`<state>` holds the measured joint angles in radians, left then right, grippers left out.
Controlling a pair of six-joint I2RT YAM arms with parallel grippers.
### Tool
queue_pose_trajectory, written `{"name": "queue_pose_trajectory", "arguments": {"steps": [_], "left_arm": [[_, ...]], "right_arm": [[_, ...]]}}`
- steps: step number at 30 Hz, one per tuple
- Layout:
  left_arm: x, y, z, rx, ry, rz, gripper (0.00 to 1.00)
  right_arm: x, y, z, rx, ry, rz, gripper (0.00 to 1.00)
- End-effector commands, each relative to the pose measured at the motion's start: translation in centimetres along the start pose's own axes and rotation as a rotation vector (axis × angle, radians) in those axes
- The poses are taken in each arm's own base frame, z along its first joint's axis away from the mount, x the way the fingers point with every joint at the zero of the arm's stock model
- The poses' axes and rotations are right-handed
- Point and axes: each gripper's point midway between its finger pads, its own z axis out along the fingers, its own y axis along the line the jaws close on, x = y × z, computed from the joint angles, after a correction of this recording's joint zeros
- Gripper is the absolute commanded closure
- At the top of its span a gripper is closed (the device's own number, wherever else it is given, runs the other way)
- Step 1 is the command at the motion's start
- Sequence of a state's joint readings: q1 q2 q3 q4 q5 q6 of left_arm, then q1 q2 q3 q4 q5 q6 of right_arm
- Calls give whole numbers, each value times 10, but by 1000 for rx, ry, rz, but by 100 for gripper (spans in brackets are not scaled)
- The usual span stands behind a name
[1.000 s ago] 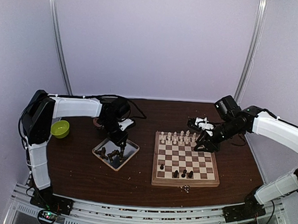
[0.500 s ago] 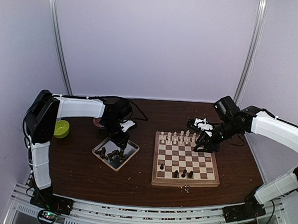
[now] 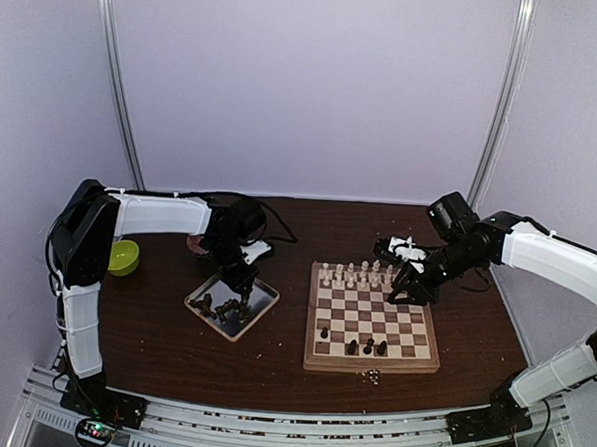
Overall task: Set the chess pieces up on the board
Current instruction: Pick up the chess pile from the storage box.
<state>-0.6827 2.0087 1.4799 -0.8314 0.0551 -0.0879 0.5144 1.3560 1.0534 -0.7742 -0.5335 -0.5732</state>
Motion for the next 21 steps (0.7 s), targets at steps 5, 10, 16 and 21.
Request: {"name": "queue_pose_trajectory", "arguments": {"steps": [5, 10, 16, 21], "left_arm": [[-18, -10, -40, 70, -98, 13, 89], [-28, -33, -56, 246, -178, 14, 90], [-28, -43, -57, 318, -191, 25, 90], [-28, -43, -59, 321, -197, 29, 90]], "right_arm": [[6, 0, 3, -3, 23, 13, 61], [6, 0, 3, -4, 25, 14, 61], [6, 0, 3, -4, 24, 14, 61], [6, 0, 3, -6, 24, 14, 61]]}}
